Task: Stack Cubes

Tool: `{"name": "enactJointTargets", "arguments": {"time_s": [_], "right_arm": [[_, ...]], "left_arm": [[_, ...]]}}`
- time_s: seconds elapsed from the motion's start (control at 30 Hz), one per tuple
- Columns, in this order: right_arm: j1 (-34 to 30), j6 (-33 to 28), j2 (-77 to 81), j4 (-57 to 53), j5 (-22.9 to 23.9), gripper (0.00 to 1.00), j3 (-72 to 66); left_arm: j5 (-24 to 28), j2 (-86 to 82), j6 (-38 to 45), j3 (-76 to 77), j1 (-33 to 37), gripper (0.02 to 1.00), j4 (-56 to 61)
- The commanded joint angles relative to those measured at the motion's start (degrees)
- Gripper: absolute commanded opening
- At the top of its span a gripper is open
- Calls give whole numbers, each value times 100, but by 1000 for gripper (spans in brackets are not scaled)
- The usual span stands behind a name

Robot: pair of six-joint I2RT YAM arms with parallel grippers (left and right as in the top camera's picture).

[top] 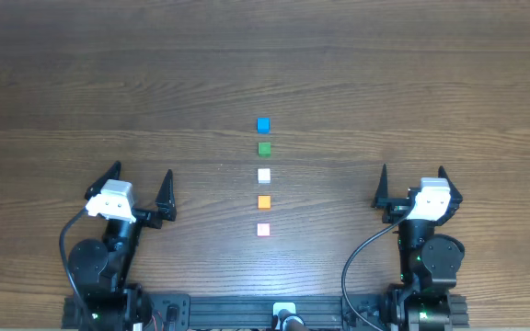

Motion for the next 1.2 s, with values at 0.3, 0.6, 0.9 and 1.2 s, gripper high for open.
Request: {"name": "enactJointTargets", "arguments": {"time_s": [0.3,0.6,0.9,1.2], "right_arm": [[37,-28,-52,-20,-48,991,-31],[37,-28,-52,-20,-48,991,-31],[37,-28,-52,-20,-48,991,-31],[37,-28,-52,-22,-48,993,-31]], "left_arm": [[11,-13,85,-28,37,998,-2],[15,-13,83,-28,35,1000,0],[146,37,-509,70,-146,996,118],[1814,1526,-1528,2516,-1200,996,-1438]]}}
